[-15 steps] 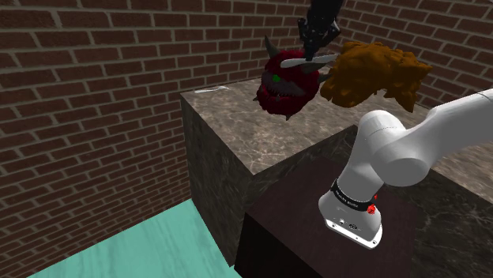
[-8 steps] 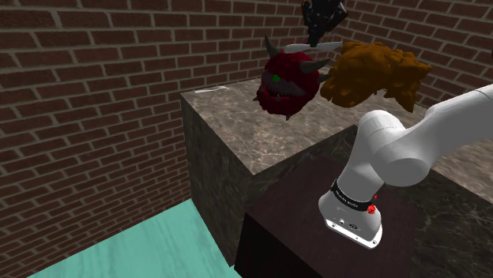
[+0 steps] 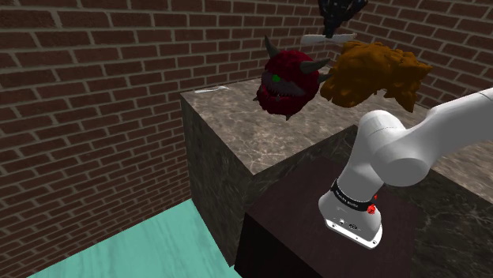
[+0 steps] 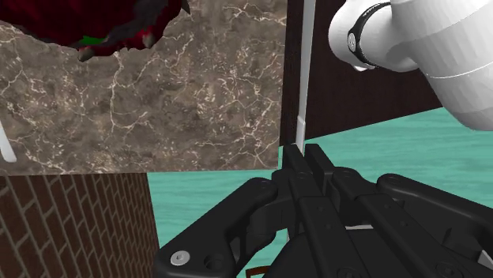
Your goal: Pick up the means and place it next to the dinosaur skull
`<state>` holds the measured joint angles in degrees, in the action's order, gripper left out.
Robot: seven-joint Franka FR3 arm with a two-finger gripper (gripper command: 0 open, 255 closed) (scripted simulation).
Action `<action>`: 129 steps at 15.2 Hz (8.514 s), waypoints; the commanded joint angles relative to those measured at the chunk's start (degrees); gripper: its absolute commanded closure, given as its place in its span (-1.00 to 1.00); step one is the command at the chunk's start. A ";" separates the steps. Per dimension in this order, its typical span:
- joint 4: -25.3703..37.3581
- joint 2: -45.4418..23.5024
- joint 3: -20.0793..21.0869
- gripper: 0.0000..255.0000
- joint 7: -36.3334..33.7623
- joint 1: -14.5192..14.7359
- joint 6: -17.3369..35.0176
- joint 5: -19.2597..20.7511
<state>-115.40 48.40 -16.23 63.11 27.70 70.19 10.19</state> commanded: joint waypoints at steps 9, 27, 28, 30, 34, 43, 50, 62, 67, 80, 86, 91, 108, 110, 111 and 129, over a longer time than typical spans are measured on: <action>-1.45 12.96 -4.78 1.00 9.08 -3.55 -10.12 8.09; 12.38 24.56 -13.77 1.00 32.85 -4.41 -28.21 30.73; 13.66 24.79 -14.20 1.00 34.59 -4.21 -29.04 32.38; 16.39 25.09 -15.07 1.00 38.28 -3.76 -30.57 35.83; 22.43 25.04 -16.90 1.00 46.50 -2.73 -33.01 43.25; 27.03 26.81 -20.28 1.00 57.63 -2.36 -33.28 53.49; 19.46 32.50 -21.11 1.00 55.63 -4.23 -31.41 53.91; 8.30 41.45 -23.62 1.00 53.81 -7.31 -28.60 56.18; 4.20 44.96 -25.02 1.00 53.52 -8.62 -27.57 57.63; -5.21 53.66 -29.70 1.00 53.85 -12.32 -25.22 62.69; -9.30 53.79 -34.94 1.00 55.66 -17.51 -20.15 63.41; -12.33 53.79 -39.14 1.00 57.01 -21.32 -16.23 64.45; -18.51 53.79 -49.33 1.00 59.77 -28.95 -7.66 68.73; -18.51 53.79 -49.33 1.00 59.77 -28.95 -7.66 68.73; -18.51 53.79 -49.33 1.00 59.77 -28.95 -7.66 68.73; -13.90 49.83 -43.61 -1.00 59.00 -25.66 -10.05 63.43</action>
<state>-129.30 98.24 -59.86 122.11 2.04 60.14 73.63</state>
